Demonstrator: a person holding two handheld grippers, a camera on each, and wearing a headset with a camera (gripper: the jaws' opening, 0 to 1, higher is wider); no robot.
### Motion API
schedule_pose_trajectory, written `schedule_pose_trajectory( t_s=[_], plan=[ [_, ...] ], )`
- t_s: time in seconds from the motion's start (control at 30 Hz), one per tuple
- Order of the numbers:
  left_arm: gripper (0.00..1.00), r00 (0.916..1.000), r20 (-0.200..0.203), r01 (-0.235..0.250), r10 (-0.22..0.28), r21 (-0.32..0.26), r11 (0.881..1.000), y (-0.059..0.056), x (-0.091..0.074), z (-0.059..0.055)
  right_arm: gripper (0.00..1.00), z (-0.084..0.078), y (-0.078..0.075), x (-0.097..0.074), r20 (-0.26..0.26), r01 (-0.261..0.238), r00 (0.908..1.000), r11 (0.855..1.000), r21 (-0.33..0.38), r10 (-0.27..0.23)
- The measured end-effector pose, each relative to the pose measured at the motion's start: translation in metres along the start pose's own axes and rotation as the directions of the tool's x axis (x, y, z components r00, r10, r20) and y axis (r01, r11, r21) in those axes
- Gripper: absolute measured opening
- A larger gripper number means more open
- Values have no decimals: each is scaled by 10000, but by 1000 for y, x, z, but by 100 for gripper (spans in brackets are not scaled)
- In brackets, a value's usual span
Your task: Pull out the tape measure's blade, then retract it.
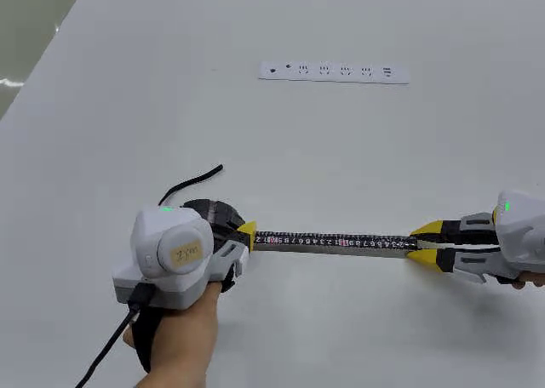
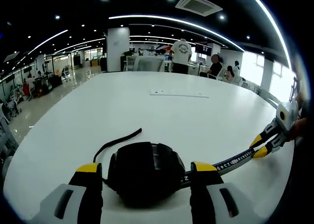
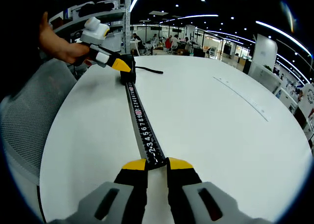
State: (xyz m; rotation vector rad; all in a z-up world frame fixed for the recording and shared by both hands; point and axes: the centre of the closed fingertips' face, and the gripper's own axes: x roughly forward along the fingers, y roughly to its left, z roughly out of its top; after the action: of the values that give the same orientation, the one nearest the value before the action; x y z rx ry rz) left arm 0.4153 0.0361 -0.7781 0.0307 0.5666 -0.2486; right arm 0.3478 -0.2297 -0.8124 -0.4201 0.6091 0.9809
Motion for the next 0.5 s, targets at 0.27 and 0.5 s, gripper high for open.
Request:
schedule_pose_trajectory(
  t_s=[0.27,0.5],
  plan=[
    [62,9999,-105,-35,34,-112,9999,0,3,0,12,0,1,1,-57,-50,10000,9999,-92,49],
    [61,9996,-264,-117,122,194,9997,0,3,-1,12,0,3,0,-65,-134,9999,9999,-68,134]
  ],
)
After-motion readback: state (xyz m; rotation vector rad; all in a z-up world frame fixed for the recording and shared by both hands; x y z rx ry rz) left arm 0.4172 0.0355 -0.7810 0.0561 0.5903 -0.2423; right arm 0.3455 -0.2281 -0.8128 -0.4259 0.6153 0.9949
